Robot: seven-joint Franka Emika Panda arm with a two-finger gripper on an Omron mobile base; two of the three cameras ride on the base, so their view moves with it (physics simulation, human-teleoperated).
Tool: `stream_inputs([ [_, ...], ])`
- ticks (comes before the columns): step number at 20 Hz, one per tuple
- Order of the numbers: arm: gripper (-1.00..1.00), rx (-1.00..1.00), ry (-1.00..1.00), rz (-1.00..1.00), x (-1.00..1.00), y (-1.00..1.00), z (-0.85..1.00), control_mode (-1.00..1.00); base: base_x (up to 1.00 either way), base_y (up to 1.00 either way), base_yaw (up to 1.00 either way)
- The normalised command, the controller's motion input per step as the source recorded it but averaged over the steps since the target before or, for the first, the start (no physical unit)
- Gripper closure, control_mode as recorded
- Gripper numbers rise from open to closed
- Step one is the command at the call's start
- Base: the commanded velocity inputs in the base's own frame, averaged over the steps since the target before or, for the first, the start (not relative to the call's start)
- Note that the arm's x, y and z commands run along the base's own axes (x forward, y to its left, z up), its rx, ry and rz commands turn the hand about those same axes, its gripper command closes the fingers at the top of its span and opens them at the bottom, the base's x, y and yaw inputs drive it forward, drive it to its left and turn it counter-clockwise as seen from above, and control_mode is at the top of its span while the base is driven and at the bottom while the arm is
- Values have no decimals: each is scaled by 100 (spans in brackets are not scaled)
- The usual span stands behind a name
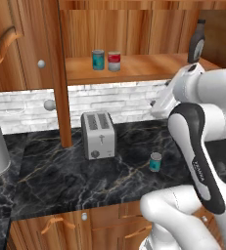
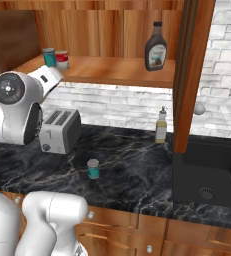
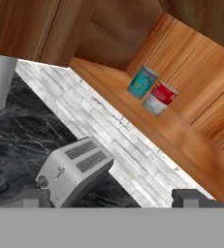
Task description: Pick the cans from the counter and place them in their designated side in the cabinet.
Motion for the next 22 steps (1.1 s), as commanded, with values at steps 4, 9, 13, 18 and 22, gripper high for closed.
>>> stream_inputs([
  [4, -100, -1, 1, -15, -25, -21, -26, -100, 0, 0, 0],
  [9, -100, -4, 7, -18, -17, -29, -27, -100, 0, 0, 0],
  [13, -100, -7, 11, -18, -11, -28, -30, -100, 0, 0, 0],
  [18, -100, 2, 12, -7, -3, -20, -31, -100, 0, 0, 0],
  [22, -100, 12, 16, -5, 0, -12, -28, -100, 0, 0, 0],
])
